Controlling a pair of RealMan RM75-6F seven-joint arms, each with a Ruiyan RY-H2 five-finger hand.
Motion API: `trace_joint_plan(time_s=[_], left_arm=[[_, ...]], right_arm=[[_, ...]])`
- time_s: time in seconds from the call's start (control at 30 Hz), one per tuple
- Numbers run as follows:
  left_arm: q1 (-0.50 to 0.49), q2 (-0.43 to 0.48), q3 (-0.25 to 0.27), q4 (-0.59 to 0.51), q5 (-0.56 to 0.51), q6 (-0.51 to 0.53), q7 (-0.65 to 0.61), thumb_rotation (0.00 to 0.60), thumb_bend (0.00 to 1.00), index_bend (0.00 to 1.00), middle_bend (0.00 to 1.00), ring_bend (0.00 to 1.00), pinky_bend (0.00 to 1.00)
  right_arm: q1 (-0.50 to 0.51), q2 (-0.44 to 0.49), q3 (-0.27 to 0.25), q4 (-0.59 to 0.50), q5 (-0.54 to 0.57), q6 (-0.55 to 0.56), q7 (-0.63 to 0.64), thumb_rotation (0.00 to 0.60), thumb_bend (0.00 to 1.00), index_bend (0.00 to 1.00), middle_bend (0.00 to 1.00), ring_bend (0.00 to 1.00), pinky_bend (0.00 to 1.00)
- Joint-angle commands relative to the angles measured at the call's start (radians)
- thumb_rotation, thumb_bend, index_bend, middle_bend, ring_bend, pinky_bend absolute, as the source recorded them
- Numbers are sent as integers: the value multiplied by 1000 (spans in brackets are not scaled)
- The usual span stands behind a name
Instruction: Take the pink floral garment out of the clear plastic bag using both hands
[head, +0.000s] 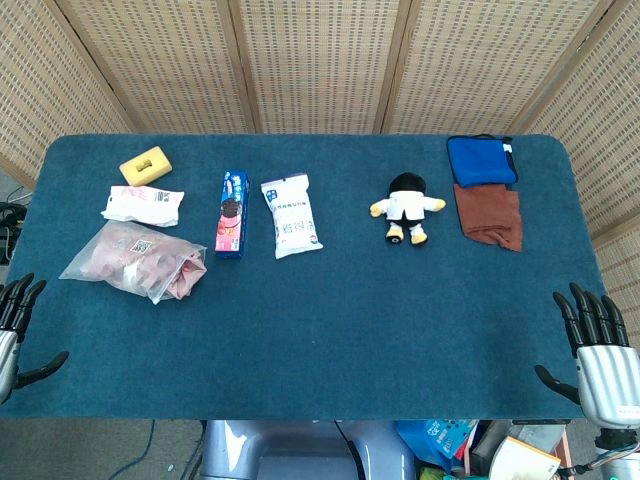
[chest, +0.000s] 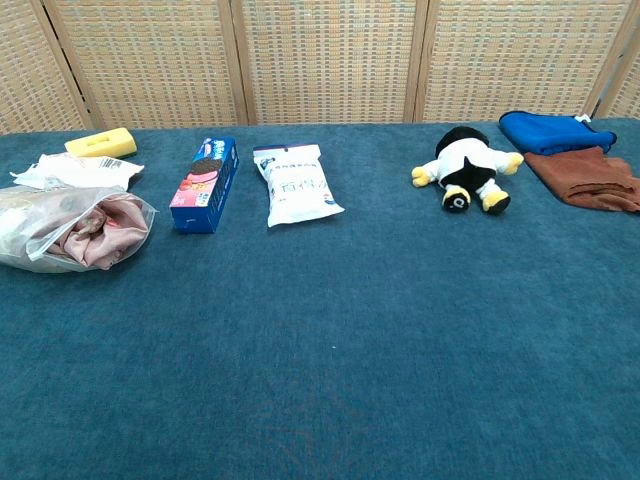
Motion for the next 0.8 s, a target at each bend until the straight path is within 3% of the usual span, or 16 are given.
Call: trace_joint_plan(time_s=[0.03,0.3,0.53,0.8], left_arm=[[2,3,0,1,0,3,-6,600,201,0,0,0,0],[-26,3,-13,29,-6,-35,-1,600,200,0,0,0,0],[-145,-20,-63,179,-37,-183,-60,600,196,0,0,0,0],[-315,-43,-59,355,-40,-456,-180,600,180,0,0,0,0]], right_arm=[[0,0,-1,0,-1,0,-1,600,0,0,0,0,0],[0,-1,5,2,9,-1,-4,600,0,0,0,0,0],[3,-6,17,4,34,-6,-20,600,0,0,0,0,0],[14,-24,29,14,72,-28,-64,600,0,0,0,0,0]])
